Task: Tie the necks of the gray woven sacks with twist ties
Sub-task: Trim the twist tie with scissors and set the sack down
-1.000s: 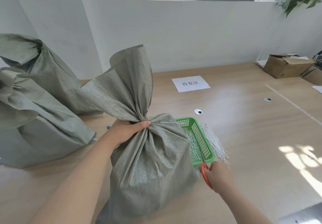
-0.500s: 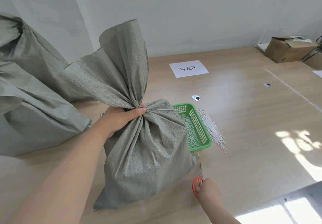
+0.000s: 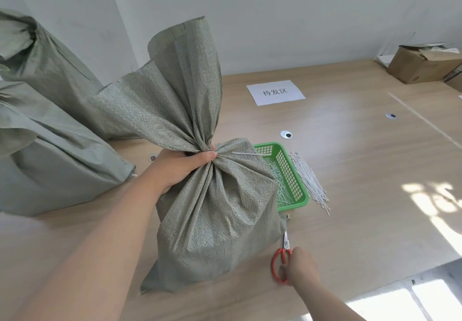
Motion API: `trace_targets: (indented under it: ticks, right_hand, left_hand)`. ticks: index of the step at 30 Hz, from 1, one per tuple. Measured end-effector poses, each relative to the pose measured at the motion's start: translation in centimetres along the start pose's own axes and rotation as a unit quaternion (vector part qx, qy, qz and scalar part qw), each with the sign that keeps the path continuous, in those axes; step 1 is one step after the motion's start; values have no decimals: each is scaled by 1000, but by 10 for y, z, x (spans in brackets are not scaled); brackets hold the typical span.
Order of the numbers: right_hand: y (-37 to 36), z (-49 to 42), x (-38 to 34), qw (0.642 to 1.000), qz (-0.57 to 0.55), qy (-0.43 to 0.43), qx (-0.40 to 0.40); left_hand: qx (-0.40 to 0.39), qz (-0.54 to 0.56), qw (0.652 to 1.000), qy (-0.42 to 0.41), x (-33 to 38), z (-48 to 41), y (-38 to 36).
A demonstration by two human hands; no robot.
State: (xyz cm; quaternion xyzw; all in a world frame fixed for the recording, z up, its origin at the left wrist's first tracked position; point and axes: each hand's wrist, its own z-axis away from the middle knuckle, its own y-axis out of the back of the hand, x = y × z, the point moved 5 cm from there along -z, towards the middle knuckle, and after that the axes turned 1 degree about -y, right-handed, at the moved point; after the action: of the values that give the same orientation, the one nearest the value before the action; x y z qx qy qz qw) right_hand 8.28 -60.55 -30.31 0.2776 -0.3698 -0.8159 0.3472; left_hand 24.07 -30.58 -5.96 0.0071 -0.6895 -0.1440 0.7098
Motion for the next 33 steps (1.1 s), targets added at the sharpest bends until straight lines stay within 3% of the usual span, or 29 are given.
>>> trace_targets:
  ticks: [3, 6, 10, 12, 14, 18, 22, 27, 30, 33]
  right_hand:
    - [27, -8, -9, 999, -17, 27, 37]
    - [76, -12, -36, 975, -170, 80, 117]
    - [161, 17, -85, 883, -398, 166, 188]
    - [197, 43, -112, 830, -483, 224, 165]
    - [221, 68, -138, 805, -511, 277, 114]
    - [230, 93, -162, 835, -448, 314, 59]
    - [228, 95, -162, 847, -428, 306, 68]
    - [240, 82, -154, 823, -463, 320, 82]
    - [245, 59, -142, 803, -513, 289, 92]
    - [240, 25, -134, 806, -530, 244, 96]
  left_hand:
    - [1, 5, 1000, -2, 0, 2, -1]
    - [3, 0, 1000, 2, -1, 3, -1]
    - [5, -11, 1000, -1, -1, 4, -1]
    - [4, -12, 1000, 1, 0, 5, 0]
    - [-2, -10, 1000, 3, 2, 6, -1]
    - [-9, -13, 1000, 3, 4, 9, -3]
    - [-7, -15, 1000, 6, 6, 12, -4]
    - [2, -30, 999, 10, 7, 12, -2]
    - [2, -24, 1000, 13, 6, 12, -1]
    - [4, -31, 999, 15, 6, 12, -2]
